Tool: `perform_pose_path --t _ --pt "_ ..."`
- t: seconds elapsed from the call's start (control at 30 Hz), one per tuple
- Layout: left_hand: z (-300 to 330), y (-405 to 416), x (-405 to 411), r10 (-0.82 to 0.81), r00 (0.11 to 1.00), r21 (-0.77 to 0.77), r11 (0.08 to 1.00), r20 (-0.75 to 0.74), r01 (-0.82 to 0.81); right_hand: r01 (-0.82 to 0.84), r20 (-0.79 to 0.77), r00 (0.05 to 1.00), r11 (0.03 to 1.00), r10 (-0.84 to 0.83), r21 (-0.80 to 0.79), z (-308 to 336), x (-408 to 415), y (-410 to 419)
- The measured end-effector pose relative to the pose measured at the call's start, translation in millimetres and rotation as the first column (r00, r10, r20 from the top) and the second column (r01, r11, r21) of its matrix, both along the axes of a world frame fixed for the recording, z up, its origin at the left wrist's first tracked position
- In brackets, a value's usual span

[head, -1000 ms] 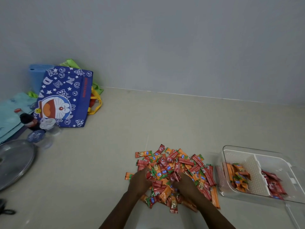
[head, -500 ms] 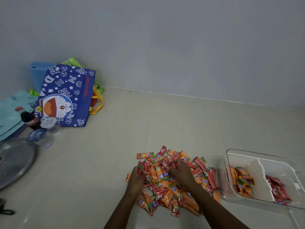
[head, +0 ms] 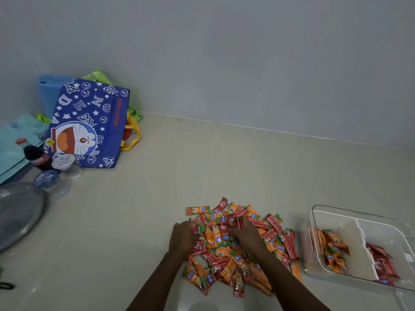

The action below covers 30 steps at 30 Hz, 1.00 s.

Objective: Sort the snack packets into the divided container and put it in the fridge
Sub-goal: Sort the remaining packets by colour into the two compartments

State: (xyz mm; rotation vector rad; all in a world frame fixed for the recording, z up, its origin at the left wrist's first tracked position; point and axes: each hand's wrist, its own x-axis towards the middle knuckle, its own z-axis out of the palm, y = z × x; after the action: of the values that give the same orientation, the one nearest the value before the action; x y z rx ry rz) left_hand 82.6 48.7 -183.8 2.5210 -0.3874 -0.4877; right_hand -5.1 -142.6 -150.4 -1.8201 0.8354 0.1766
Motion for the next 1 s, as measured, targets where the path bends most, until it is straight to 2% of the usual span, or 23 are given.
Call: perform_pose_path --t 0.07,0.23,0.27,0.33,0.43,0.53,0.63,0.73,0.77,0.83,0.93,1.0 --pt "-8.9 -3.2 -2.8 -0.085 0.994 0.149 0.986 0.067 0.075 0.085 0.032 0.996 0.993 -0.088 0.083 -0.5 0.9 -5.5" --pt "-4.6 -2.5 0.2 -0.055 0.996 0.194 0.98 0.068 0.04 0.115 0.074 0.99 0.993 -0.116 0.016 1.8 12.8 -15.1" --pt "-4.8 0.7 1.4 -0.055 0.997 0.169 0.984 0.048 0.046 0.098 0.069 0.993 0.995 -0.096 -0.025 4.6 16.2 -13.5" --pt "-2.4 9.0 2.8 0.027 0.999 0.011 1.0 -0.017 -0.027 0.039 0.035 0.999 0.988 -0.034 -0.148 7.1 23.1 -10.0" --pt "9.6 22.4 1.3 0.143 0.979 -0.212 0.962 -0.143 -0.172 -0.164 -0.058 0.987 0.927 0.153 -0.338 1.2 29.4 -5.2" --pt "17.3 34.1 -3.4 0.167 0.961 -0.29 0.929 -0.222 -0.229 -0.342 -0.188 0.94 0.804 0.286 -0.486 -12.6 27.5 -7.2" --pt "20.8 44.1 -8.0 0.14 0.967 -0.282 0.939 -0.213 -0.198 -0.336 -0.168 0.941 0.762 0.293 -0.554 -18.7 26.3 -9.3" --pt "9.0 47.8 -10.3 -0.005 0.994 -0.11 0.994 -0.112 -0.007 -0.272 -0.112 0.962 0.825 0.249 -0.496 -18.7 24.1 -7.4" --pt "4.6 46.8 -11.5 -0.088 0.994 -0.009 0.996 -0.065 0.088 -0.245 -0.088 0.969 0.859 0.231 -0.449 -17.5 20.9 -7.1" --pt "0.1 43.7 -15.2 -0.171 0.985 0.129 0.977 0.001 0.169 -0.197 -0.055 0.98 0.92 0.189 -0.339 -12.7 9.3 -5.3" --pt "3.9 36.3 -18.7 -0.171 0.984 0.191 0.969 0.056 0.158 -0.063 0.011 0.998 0.996 0.064 -0.065 6.5 -19.4 -5.7" --pt "8.4 30.7 -21.1 -0.076 0.995 0.094 0.993 0.058 0.071 0.049 0.033 0.998 0.991 -0.053 0.124 18.0 -41.8 -10.3"
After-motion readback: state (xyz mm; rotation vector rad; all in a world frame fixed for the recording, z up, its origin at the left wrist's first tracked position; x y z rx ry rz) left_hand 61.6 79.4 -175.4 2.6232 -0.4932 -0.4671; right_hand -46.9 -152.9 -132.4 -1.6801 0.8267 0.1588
